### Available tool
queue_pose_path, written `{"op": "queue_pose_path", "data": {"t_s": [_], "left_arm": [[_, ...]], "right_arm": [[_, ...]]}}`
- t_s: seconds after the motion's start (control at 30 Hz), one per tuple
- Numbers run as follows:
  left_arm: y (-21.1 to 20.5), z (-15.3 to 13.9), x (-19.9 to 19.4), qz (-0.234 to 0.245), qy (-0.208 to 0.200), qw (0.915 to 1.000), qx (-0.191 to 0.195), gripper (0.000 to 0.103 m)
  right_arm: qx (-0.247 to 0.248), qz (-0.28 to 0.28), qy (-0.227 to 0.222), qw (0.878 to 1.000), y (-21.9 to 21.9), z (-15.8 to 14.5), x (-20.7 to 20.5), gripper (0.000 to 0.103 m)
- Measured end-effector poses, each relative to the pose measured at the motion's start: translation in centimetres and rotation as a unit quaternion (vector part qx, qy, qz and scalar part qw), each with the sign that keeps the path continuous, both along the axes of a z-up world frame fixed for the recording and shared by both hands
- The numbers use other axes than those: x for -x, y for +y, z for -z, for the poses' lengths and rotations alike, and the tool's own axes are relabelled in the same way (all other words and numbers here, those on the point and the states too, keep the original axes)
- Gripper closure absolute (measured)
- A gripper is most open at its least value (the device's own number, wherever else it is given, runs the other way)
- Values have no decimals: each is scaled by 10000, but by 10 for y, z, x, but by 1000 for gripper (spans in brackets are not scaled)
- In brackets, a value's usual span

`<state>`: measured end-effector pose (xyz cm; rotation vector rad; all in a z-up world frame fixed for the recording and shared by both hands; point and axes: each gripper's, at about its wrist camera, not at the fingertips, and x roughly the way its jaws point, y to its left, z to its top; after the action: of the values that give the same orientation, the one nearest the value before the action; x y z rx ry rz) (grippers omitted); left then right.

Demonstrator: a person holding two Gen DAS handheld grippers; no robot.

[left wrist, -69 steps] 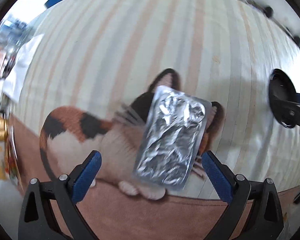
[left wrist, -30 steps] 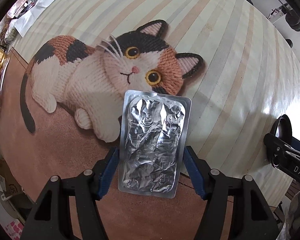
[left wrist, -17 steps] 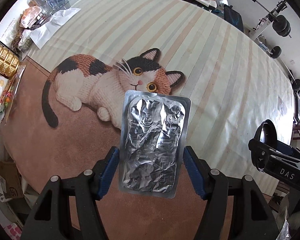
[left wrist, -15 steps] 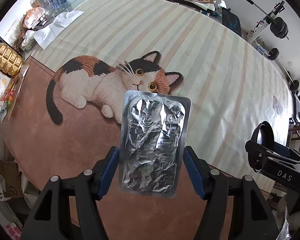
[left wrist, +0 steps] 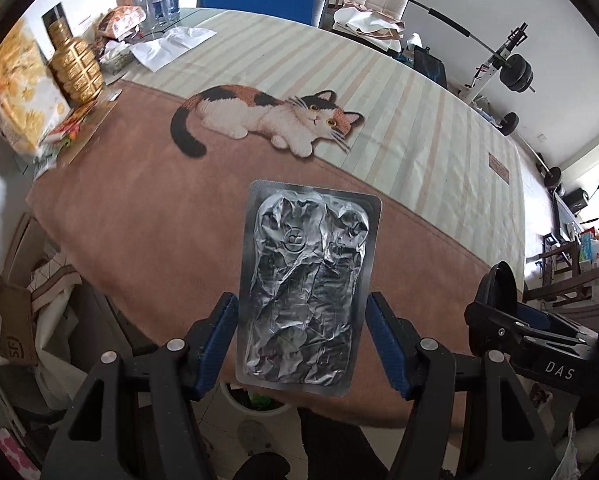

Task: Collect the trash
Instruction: 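Carry the foil pack and black lid over the white bin with both tools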

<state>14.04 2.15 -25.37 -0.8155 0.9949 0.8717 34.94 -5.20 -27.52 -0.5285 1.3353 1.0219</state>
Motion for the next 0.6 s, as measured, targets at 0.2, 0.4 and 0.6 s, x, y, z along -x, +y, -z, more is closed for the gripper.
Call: {"op": "queue_pose_path", "data": {"t_s": [0.2, 0.4, 0.6], "left_arm": [[-65, 38, 81, -72, -132, 9981, 604, 40], [-103, 142, 129, -199, 170, 9880, 1520, 40], [-96, 278, 138, -362, 171, 9769, 2100, 40]], "right_arm": [[117, 263, 479, 9984, -88, 28, 90, 13], [588, 359, 1020, 9924, -160, 111, 165, 13], [1041, 403, 1209, 9864, -190, 237, 200, 13]]}}
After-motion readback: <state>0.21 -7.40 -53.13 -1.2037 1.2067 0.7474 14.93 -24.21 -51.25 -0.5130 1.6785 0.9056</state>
